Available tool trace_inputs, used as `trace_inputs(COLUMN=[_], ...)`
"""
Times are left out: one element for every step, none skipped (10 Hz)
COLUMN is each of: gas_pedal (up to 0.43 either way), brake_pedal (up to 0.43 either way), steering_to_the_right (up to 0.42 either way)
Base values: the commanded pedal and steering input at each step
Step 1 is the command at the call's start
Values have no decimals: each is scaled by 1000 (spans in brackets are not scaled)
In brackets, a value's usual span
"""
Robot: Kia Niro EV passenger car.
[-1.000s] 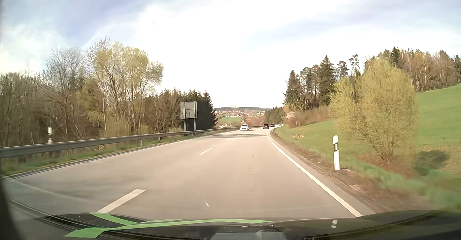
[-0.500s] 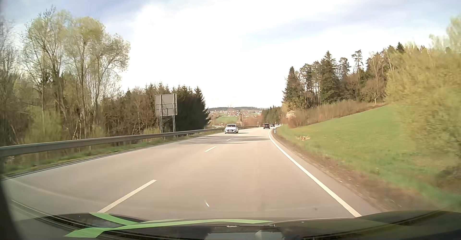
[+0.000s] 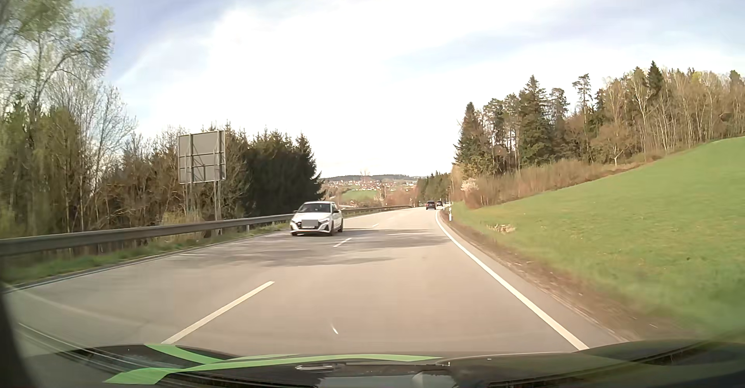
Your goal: Follow the waypoints while adhering to traffic rules and regulations
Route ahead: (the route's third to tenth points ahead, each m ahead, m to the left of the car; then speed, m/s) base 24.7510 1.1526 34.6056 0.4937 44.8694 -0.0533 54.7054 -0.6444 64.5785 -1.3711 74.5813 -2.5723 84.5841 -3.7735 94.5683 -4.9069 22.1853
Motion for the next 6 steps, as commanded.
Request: trace_inputs(gas_pedal=[150, 150, 150, 150, 150, 150], brake_pedal=[0, 0, 0, 0, 0, 0], steering_to_the_right=[5, 5, 5, 6, 6, 6])
